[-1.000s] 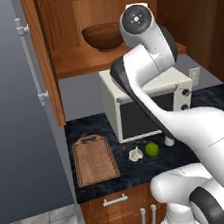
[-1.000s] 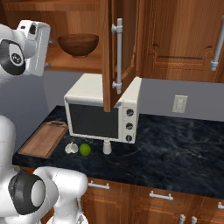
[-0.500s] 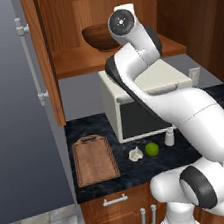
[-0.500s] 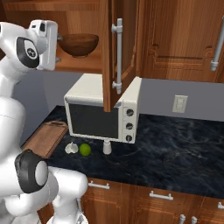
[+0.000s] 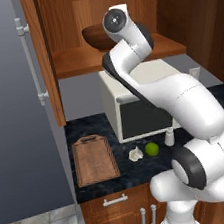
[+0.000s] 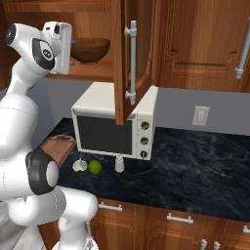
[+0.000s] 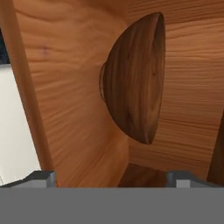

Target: Open the cabinet. Place the bowl and condiment on the counter. Then place the lime and garlic on the cutting board.

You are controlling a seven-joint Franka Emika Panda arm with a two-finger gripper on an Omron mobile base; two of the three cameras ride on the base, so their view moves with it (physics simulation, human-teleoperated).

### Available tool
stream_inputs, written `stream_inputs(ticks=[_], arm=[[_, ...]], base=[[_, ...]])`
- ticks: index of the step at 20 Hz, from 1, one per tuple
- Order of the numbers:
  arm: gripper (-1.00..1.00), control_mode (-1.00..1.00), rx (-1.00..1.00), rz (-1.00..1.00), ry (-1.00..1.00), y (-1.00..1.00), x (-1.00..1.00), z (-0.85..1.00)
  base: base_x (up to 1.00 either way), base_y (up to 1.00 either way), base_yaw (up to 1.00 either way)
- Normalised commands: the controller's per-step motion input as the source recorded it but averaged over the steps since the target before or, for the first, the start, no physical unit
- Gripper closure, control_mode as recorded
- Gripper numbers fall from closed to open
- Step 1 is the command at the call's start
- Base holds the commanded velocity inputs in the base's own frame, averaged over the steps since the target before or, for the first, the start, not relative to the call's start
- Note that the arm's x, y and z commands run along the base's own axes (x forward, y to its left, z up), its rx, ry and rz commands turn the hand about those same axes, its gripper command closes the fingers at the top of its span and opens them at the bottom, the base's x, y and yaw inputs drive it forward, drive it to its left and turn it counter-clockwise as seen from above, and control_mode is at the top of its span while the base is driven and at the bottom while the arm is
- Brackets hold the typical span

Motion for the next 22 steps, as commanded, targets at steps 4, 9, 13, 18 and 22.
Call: stream_inputs(ticks=[4, 9, 13, 18, 22], arm=[[-1.00, -1.00, 0.00, 0.02, 0.04, 0.04, 0.39, -0.08], [-1.00, -1.00, 0.00, 0.03, 0.07, 0.08, 0.49, -0.15], [-1.00, -1.00, 0.00, 0.04, 0.07, 0.02, 0.48, -0.03], [-1.00, -1.00, 0.00, 0.03, 0.06, 0.03, 0.41, -0.03], [-1.00, -1.00, 0.00, 0.03, 0.02, 0.04, 0.27, -0.15]], base=[[0.00, 0.00, 0.00], [0.00, 0.00, 0.00], [0.00, 0.00, 0.00], [0.00, 0.00, 0.00], [0.00, 0.00, 0.00]])
